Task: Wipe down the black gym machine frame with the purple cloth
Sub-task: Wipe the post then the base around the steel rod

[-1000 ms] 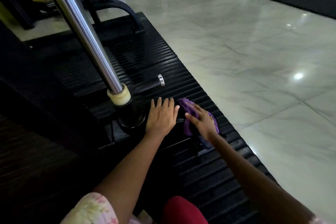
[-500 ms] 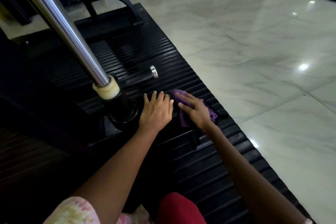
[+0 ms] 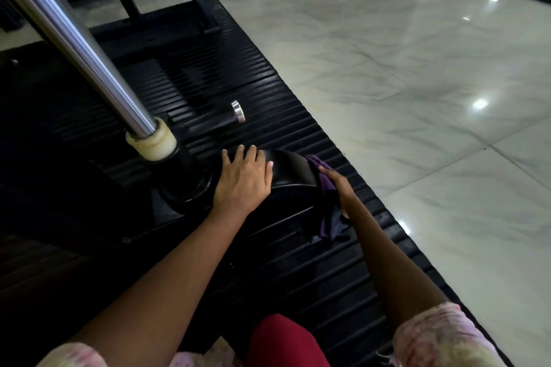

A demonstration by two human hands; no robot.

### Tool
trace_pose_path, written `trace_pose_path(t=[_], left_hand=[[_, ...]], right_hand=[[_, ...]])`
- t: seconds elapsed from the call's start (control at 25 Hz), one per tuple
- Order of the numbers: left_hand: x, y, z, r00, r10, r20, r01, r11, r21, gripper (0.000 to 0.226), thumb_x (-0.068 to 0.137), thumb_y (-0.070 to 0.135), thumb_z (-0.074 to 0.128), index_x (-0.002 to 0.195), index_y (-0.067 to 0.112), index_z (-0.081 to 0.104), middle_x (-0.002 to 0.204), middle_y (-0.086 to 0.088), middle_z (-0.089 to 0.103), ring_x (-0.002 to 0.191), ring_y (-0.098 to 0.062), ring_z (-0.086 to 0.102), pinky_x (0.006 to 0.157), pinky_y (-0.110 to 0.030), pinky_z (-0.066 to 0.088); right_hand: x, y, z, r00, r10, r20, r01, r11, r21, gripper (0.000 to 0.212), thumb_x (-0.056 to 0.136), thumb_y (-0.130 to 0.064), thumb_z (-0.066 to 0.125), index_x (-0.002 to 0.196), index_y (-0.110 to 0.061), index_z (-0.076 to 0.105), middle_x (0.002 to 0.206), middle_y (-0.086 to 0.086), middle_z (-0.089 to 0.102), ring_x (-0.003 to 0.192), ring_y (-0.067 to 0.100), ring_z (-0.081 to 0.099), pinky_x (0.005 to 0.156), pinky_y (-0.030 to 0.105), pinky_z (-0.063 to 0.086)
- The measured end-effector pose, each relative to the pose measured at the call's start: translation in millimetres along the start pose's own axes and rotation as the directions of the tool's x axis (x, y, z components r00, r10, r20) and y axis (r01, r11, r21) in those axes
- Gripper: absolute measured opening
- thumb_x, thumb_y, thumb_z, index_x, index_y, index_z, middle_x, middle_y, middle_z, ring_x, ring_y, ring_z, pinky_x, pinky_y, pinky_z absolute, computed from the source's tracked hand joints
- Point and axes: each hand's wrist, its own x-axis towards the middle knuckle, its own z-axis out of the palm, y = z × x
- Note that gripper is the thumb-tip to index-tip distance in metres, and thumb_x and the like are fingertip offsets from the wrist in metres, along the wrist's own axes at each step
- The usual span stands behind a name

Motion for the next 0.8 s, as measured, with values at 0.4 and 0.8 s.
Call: trace_pose_path(t=[0.4, 0.8], left_hand=[[0, 1, -1, 0.999, -0.018, 0.026, 0.017, 0.999, 0.039, 0.054, 0.099, 0.028, 0.019, 0.134, 0.001, 0.049, 0.141, -0.017, 0.048, 0.133, -0.035, 0.041, 0.109, -0.057, 0.027], [-2, 2, -5, 1.000, -0.010, -0.002, 0.010, 1.000, -0.010, 0.042, 0.103, 0.024, 0.025, 0.126, 0.002, 0.053, 0.131, -0.013, 0.055, 0.129, -0.030, 0.044, 0.110, -0.056, 0.027]], right_hand=[[-3, -1, 14, 0.991, -0.098, -0.094, 0.094, 0.994, -0.054, 0.042, 0.086, -0.026, 0.064, 0.126, -0.014, 0.062, 0.115, 0.009, 0.065, 0.098, 0.019, 0.061, 0.100, 0.039, 0.046], [-31, -12, 37, 0.903, -0.429, 0.018, 0.396, 0.818, -0.417, 0.032, 0.078, -0.051, 0.061, 0.107, -0.039, 0.068, 0.117, -0.008, 0.066, 0.114, 0.017, 0.057, 0.105, 0.039, 0.038]])
